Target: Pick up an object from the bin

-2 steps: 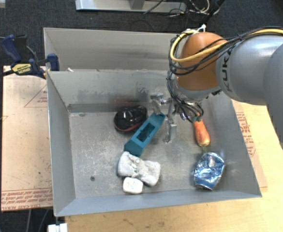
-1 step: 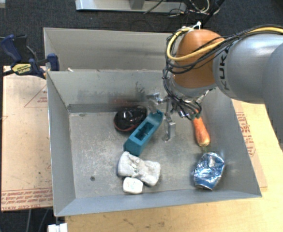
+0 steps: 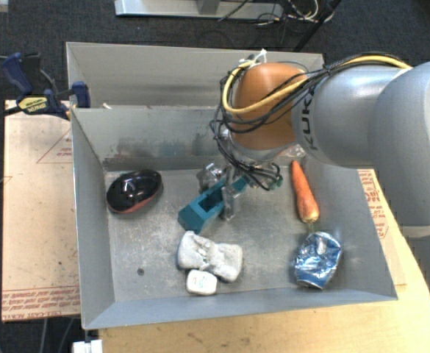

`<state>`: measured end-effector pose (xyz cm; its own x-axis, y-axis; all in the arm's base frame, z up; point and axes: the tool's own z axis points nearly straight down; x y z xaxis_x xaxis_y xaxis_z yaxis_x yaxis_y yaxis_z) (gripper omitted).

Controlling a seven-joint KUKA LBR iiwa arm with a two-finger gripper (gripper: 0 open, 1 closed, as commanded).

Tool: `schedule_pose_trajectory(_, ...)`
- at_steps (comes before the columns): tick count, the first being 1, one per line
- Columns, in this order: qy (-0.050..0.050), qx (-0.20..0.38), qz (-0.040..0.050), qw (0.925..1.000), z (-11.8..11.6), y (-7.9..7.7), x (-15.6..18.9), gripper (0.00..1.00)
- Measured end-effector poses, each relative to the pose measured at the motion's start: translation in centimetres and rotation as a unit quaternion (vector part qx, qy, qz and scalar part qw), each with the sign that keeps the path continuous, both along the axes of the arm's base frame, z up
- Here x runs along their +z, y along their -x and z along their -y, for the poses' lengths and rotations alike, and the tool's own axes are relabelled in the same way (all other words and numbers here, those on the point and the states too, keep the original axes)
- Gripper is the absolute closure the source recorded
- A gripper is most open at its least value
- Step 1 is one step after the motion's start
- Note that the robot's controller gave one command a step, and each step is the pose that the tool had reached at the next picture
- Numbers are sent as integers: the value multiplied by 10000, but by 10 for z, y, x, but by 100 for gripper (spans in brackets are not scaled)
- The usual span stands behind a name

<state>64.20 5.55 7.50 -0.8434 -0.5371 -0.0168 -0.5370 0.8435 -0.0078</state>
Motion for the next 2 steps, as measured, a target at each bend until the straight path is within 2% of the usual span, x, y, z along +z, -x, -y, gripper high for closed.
schedule_pose_trajectory(1,0,-1,0,10000,0,0,0,100)
schedule_pose_trajectory(2,3,418,32,9991,-9,-12,169,100)
